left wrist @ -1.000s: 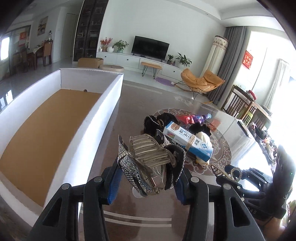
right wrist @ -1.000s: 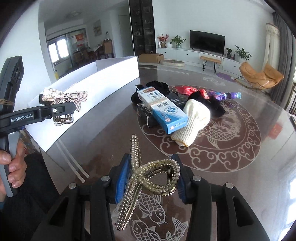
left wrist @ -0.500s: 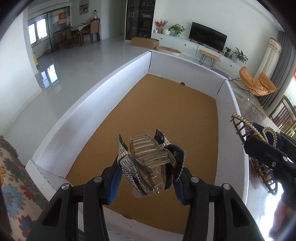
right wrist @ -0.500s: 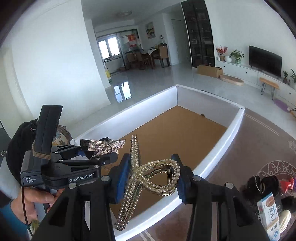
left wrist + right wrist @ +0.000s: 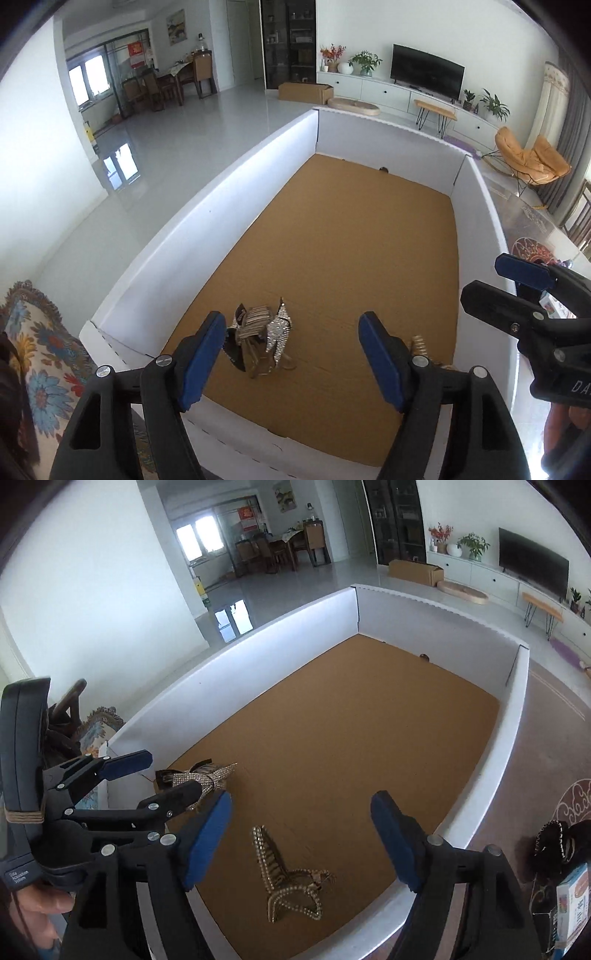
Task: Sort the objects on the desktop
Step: 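Carry both clips over the cork-bottomed box and open both tools to drop them, then bring both empty tools back over the table near the blue-white ointment box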
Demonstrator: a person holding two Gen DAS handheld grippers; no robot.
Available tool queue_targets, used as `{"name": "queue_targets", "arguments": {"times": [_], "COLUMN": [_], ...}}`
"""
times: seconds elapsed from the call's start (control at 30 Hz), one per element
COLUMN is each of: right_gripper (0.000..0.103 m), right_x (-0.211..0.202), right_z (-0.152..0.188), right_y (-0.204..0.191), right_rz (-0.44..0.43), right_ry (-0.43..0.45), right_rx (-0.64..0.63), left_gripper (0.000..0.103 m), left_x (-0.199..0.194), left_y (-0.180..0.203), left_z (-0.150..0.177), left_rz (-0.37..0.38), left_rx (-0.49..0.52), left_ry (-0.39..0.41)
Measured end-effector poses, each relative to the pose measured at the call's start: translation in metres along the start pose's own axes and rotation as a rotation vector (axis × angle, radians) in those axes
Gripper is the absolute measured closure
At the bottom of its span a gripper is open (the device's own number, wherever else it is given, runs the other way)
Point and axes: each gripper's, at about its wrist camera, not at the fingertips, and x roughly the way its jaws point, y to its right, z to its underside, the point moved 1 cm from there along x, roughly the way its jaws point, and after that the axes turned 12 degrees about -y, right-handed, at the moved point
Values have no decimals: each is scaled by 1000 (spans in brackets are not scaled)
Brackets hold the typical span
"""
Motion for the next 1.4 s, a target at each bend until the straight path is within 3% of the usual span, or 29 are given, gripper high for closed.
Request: {"name": "queue_targets", "arguments": {"times": [0.1, 0.17, 0.23, 0.3, 0.37, 0.43, 0.5, 0.6, 0.7, 0.83, 1.07, 1.4], "right_gripper": [17, 14, 7, 4, 2, 2, 2, 2, 2, 0, 0, 0], "right_x": [-54, -91, -124, -149, -161, -165, -166, -162, -148, -130, -113, -108], "right_z": [38, 78, 126, 178, 229, 272, 305, 334, 323, 305, 292, 293], "right_y": [24, 49, 75, 105, 136, 169, 201, 229, 235, 237, 246, 246], "right_rz": [49, 114, 223, 356, 465, 529, 542, 543, 524, 499, 493, 495], "right_ry": [113, 190, 244, 260, 211, 132, 53, -16, -36, -35, -36, -35], "right_rx": [41, 79, 128, 194, 275, 355, 450, 525, 521, 494, 480, 479], "left_gripper": [29, 19, 3, 2, 2, 2, 2, 2, 2, 1, 0, 0], "left_x": [-41, -65, -80, -81, -63, -35, -8, 19, 37, 50, 77, 80], "left_y": [44, 85, 130, 173, 216, 252, 276, 294, 299, 292, 301, 298], "left_z": [24, 49, 75, 102, 120, 135, 145, 153, 149, 127, 78, 75], "left_rz": [91, 182, 269, 344, 394, 388, 351, 271, 214, 172, 169, 184], "left_rx": [66, 141, 217, 285, 340, 374, 398, 426, 421, 392, 356, 372], "left_ry": [82, 121, 148, 134, 68, -15, -76, -101, -123, -90, -54, -52]}}
